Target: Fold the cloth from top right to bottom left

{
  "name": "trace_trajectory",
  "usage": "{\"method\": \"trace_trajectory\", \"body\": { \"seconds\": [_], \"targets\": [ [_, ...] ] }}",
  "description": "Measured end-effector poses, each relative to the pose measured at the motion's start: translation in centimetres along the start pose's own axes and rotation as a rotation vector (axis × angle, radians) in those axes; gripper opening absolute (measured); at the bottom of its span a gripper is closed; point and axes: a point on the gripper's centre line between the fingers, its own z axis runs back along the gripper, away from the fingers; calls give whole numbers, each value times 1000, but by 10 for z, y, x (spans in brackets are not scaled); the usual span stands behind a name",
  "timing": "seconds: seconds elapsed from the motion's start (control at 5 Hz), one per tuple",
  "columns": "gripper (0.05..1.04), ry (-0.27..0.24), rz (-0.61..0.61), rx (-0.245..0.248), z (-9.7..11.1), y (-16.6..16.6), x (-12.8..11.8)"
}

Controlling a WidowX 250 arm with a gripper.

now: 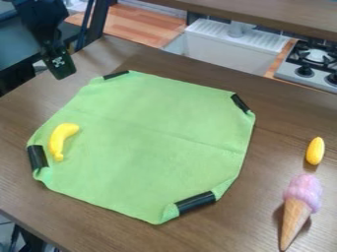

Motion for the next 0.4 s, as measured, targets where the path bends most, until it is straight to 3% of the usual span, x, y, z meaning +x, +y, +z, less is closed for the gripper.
{"method": "trace_trajectory", "body": {
  "seconds": [0.2,0.4],
  "targets": [
    [1000,28,13,-26,-9,-4,-3],
    [1000,153,104,0,-22,-19,30]
  ]
}}
